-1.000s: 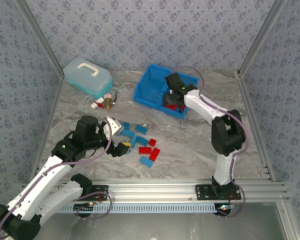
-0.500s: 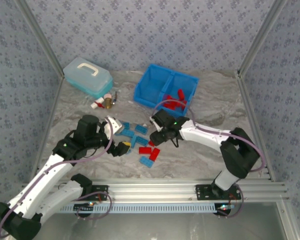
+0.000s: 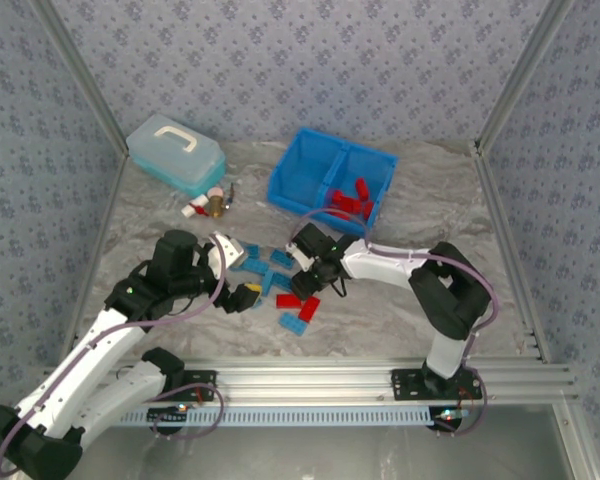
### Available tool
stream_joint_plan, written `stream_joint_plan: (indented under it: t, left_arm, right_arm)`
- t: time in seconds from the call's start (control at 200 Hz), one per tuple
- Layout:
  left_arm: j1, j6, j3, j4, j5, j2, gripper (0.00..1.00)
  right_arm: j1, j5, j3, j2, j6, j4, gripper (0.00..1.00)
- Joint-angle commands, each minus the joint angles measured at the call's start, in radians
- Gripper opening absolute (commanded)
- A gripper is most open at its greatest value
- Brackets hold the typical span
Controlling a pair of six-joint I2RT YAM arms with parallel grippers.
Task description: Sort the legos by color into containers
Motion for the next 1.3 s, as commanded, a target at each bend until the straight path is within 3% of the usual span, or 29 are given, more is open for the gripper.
stream_joint_plan:
  t: [0.0,0.275,0.455,0.635,0.769,1.024,1.209,1.294]
  left_arm:
    - [0.004,0.002,0.003,0.0,0.002,-0.011,0.99]
    - [0.003,0.001,0.003,-0.003,0.002,-0.011,0.99]
    - [0.003,0.001,0.003,-0.002,0.002,-0.009,0.99]
    - [0.003,0.001,0.006,-0.004,0.006,-0.002,0.99]
    - [0.003,0.0,0.004,-0.004,0.009,-0.005,0.99]
    - [0.003,0.0,0.004,-0.008,-0.001,-0.011,0.99]
    - [0.003,0.006,0.002,-0.005,0.001,-0.003,0.99]
    - [0.004,0.007,0.005,-0.004,0.007,0.005,0.99]
  right_arm:
    - [0.007,0.003,0.02,0.045,-0.01,-0.006,0.59]
    - [-0.001,0.02,0.044,0.069,-0.002,-0.025,0.36]
    - [-0.032,0.099,0.084,-0.058,0.046,-0.073,0.35]
    - [-0.185,0.217,0.179,-0.15,0.107,-0.093,0.36]
    - [-0.302,0.303,0.307,-0.067,0.087,-0.096,0.36]
    - [-0.43,0.314,0.631,0.257,0.053,-0.165,0.36]
    - [-0.457,0.292,0.666,0.349,0.076,-0.149,0.38]
    - [-0.467,0.265,0.679,0.371,0.087,-0.161,0.45]
